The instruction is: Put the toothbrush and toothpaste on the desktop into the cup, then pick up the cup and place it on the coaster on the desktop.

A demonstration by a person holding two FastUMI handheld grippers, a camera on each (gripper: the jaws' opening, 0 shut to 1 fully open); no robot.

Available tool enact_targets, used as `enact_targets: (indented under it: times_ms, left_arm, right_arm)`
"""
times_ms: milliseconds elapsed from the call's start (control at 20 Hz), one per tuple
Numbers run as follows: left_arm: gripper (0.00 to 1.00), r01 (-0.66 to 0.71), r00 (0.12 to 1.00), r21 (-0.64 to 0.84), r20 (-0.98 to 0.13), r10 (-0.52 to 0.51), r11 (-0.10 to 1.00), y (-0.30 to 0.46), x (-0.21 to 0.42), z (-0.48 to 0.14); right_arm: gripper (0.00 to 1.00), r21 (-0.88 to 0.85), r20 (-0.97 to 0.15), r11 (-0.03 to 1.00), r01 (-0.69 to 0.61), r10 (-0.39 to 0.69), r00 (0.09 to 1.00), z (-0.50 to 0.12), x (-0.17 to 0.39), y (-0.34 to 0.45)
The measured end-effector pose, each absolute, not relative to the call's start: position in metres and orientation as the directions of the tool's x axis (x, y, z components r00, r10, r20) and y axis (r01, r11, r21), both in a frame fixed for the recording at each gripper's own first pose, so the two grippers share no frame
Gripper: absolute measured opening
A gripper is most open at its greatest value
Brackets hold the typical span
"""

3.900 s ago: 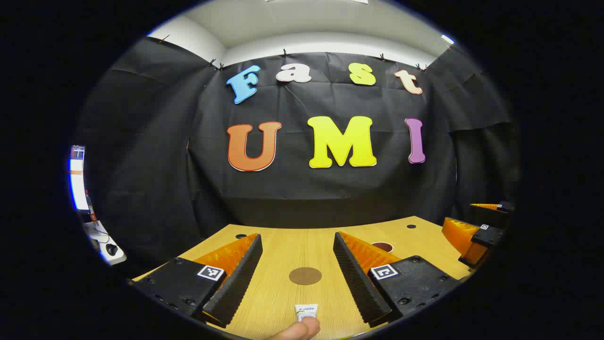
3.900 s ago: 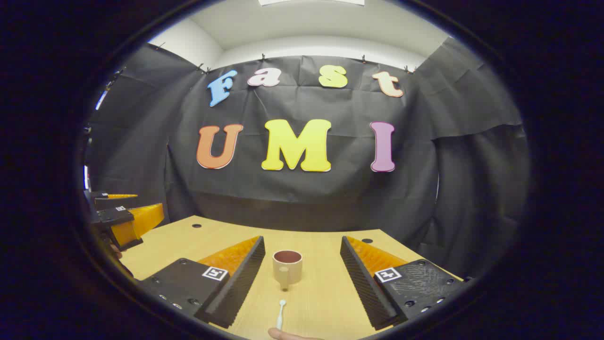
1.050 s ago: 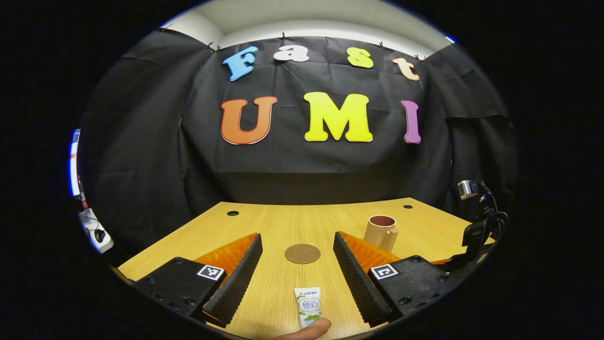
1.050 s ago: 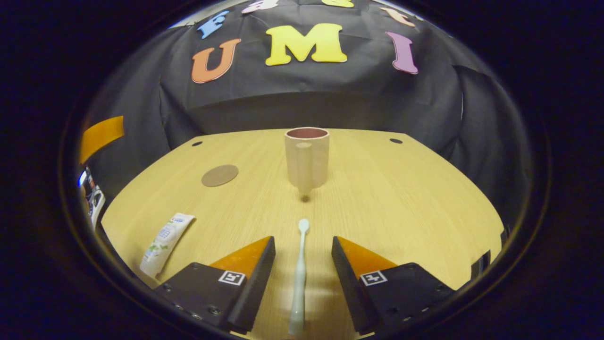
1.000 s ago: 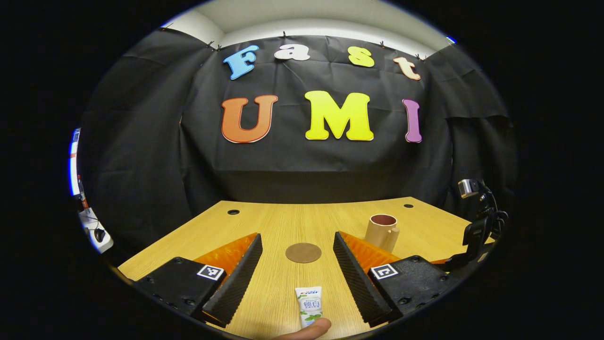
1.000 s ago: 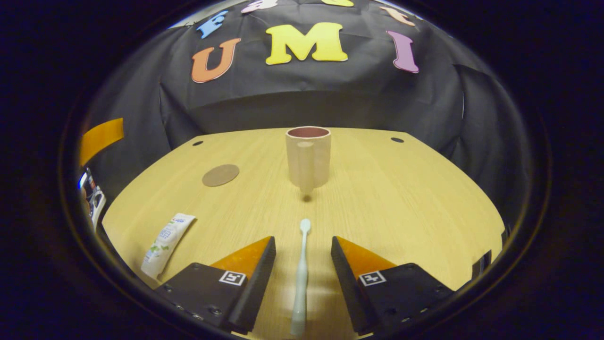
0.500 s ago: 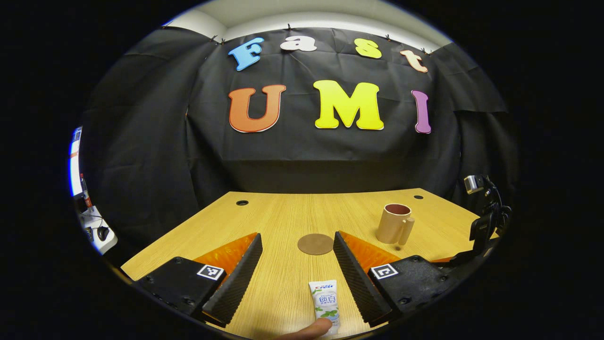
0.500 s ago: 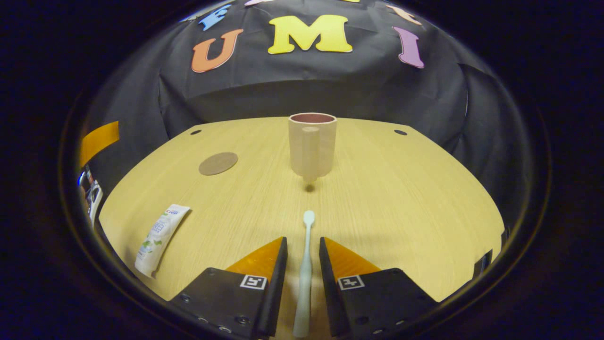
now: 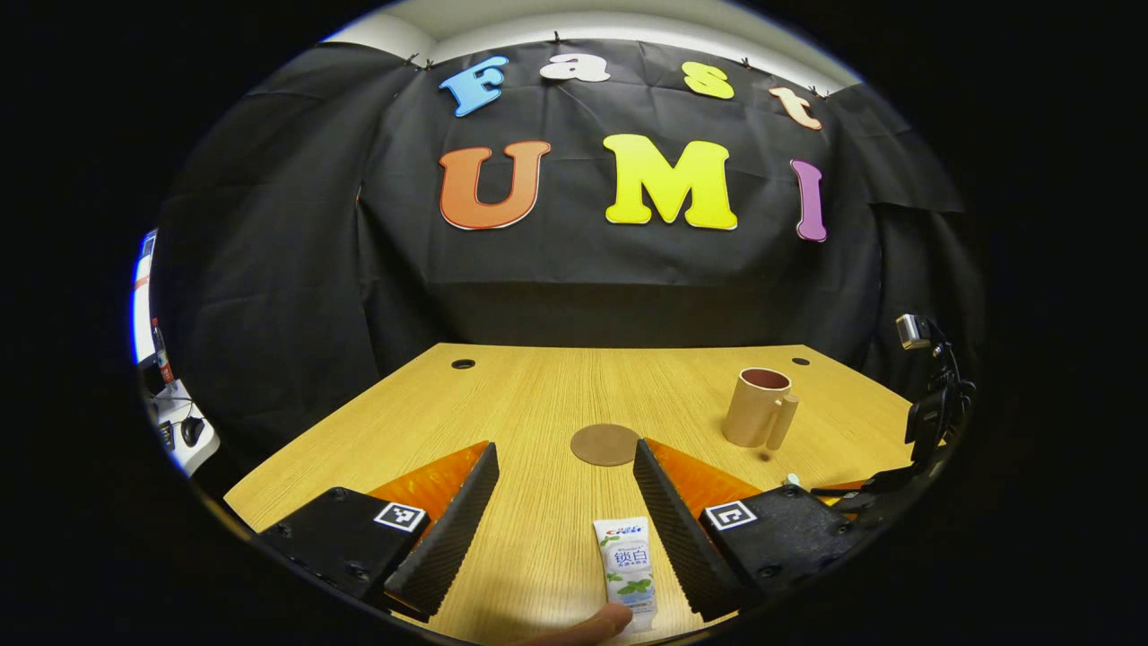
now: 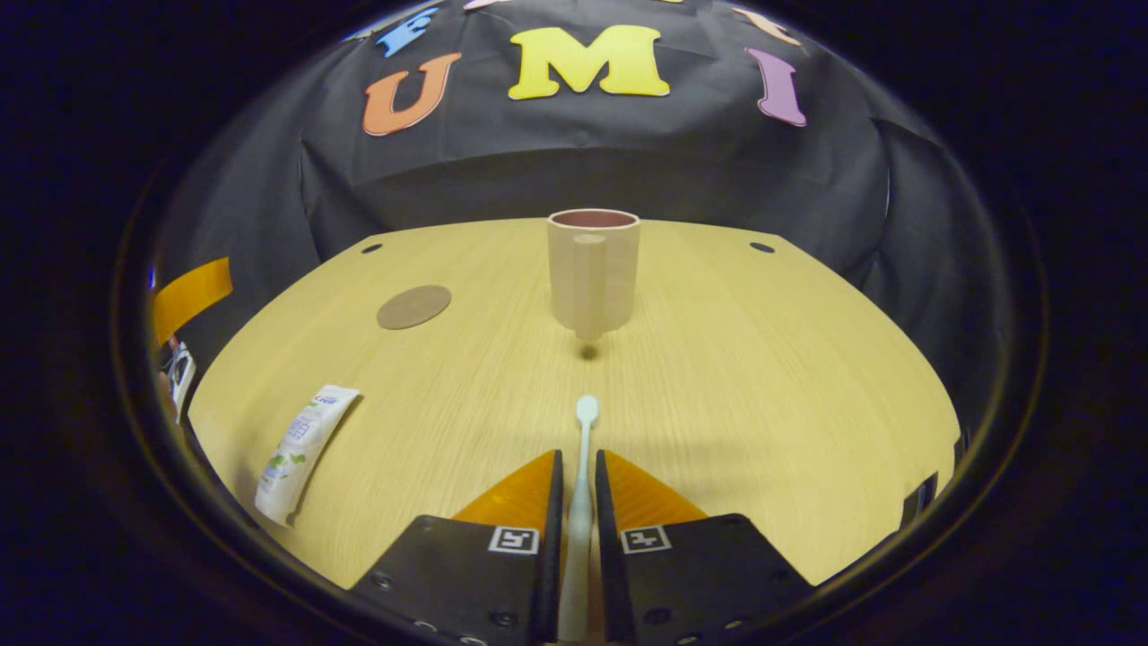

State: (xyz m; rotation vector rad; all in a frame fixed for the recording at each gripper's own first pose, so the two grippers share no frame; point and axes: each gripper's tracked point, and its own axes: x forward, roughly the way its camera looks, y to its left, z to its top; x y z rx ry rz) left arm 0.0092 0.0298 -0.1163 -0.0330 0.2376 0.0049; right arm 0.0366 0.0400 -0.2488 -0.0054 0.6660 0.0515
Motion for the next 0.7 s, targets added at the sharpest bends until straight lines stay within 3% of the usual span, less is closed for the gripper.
enact_targets:
  times_ms: [150,200,700]
  left_arm:
    - [0.97,-0.011,0.97,-0.028,-0.244,0.004,1.0,0.03,0.009,-0.118]
    - [0.97,-0.01,0.969,-0.029,-0.249,0.002,1.0,0.03,0.007,-0.119]
    - [0.97,0.001,0.939,-0.046,-0.343,-0.016,0.999,0.025,-0.001,-0.147]
  right_arm:
    - [0.16,0.001,-0.609,0.999,-0.032,0.026,0.792,-0.25,0.042,0.032]
    - [0.01,-0.013,-0.606,0.999,-0.044,0.027,0.795,-0.248,0.036,0.037]
    - [0.02,0.015,-0.578,0.999,-0.042,0.043,0.815,-0.237,0.029,0.028]
